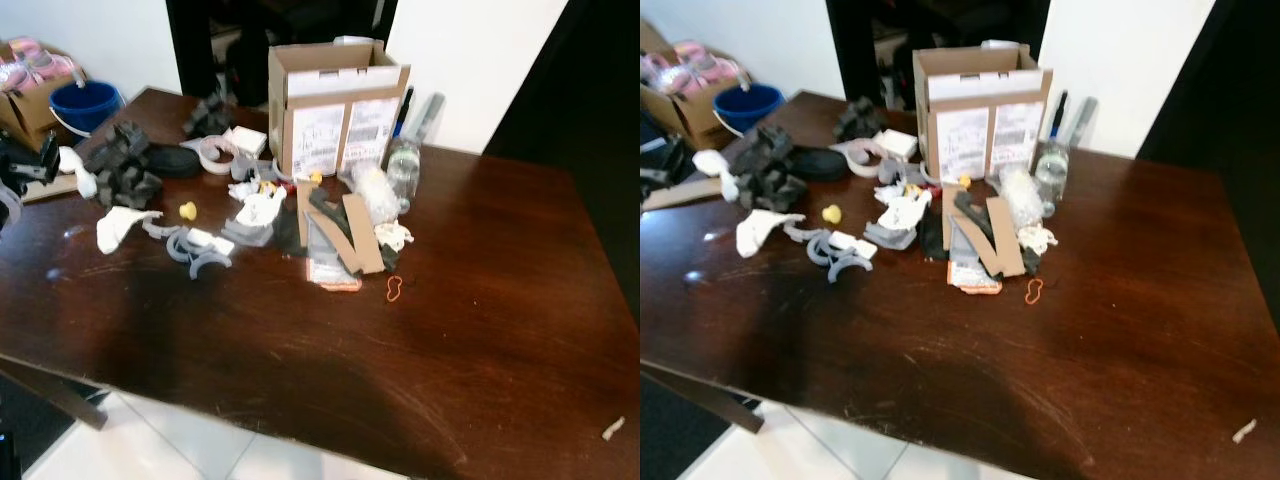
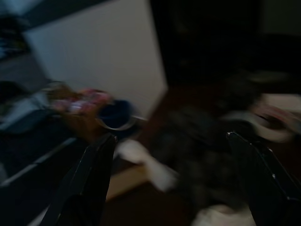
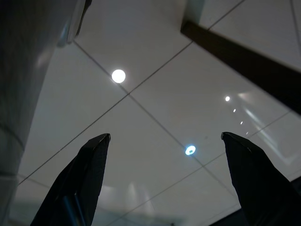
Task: Picking trash to rubbish bin
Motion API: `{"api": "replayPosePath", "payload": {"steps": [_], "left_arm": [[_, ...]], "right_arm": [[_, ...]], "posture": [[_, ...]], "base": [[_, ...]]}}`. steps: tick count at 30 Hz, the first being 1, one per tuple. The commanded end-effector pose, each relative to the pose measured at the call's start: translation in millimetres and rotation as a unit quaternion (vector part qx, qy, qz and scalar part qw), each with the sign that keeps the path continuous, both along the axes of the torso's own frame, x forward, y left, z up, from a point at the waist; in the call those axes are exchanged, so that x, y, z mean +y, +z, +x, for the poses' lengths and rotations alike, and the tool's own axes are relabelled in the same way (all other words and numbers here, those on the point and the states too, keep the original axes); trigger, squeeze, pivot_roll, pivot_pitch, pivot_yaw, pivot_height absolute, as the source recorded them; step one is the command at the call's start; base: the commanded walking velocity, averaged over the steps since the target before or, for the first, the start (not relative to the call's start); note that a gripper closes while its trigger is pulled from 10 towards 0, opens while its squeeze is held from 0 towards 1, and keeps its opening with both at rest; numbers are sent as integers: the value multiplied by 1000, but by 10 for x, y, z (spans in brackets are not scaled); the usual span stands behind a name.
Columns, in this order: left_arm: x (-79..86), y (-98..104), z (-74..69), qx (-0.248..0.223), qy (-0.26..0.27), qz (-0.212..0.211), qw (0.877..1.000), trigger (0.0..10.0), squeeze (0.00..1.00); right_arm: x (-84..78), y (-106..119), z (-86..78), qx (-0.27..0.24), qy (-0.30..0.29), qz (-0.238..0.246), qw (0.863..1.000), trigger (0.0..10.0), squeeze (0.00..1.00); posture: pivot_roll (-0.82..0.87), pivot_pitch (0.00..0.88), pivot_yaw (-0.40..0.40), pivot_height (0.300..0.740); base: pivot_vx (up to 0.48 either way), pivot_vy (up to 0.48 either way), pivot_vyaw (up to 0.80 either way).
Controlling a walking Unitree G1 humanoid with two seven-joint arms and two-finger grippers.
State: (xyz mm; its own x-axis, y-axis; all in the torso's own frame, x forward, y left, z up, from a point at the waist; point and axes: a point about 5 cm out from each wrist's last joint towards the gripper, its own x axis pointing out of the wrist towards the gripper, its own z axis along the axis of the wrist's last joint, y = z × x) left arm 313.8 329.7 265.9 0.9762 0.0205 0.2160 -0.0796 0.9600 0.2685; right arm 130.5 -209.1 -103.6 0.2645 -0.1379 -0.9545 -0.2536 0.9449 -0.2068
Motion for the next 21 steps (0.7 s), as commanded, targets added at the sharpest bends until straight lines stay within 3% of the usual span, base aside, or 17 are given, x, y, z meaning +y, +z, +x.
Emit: {"api": "replayPosePath", "payload": {"steps": [1,5,11,13,19,20,21], "left_arm": [[-91,-117,7,29,-38,-2,999,10000,0],[-197,-190,-6,55,-98,-15,994,10000,0],[-218,-247,-20,70,-123,-27,990,10000,0],[-207,-280,-32,78,-128,-35,988,10000,0],[-201,-321,-38,88,-137,-43,986,10000,0],[-229,-439,-27,112,-160,-53,979,10000,0],[-229,-439,-27,112,-160,-53,979,10000,0]], "right_arm": [[-20,-23,-87,20,4,-3,1000,10000,0],[-41,-40,-166,43,30,-9,999,10000,0],[-97,-52,-259,73,65,-14,995,10000,0],[-182,-46,-308,82,77,-28,993,10000,0],[-257,-37,-341,85,76,-38,993,10000,0],[-364,-32,-436,92,72,-46,992,10000,0],[-364,-32,-436,92,72,-46,992,10000,0]], "posture": [[262,120,-40,740],[261,124,-42,740],[255,144,-41,740],[248,163,-38,740],[240,181,-42,740],[224,207,-57,740],[224,207,-57,740]], "base": [[0,0,0],[0,0,0],[0,0,0],[0,0,0],[0,0,0],[0,0,0],[0,0,0]]}}
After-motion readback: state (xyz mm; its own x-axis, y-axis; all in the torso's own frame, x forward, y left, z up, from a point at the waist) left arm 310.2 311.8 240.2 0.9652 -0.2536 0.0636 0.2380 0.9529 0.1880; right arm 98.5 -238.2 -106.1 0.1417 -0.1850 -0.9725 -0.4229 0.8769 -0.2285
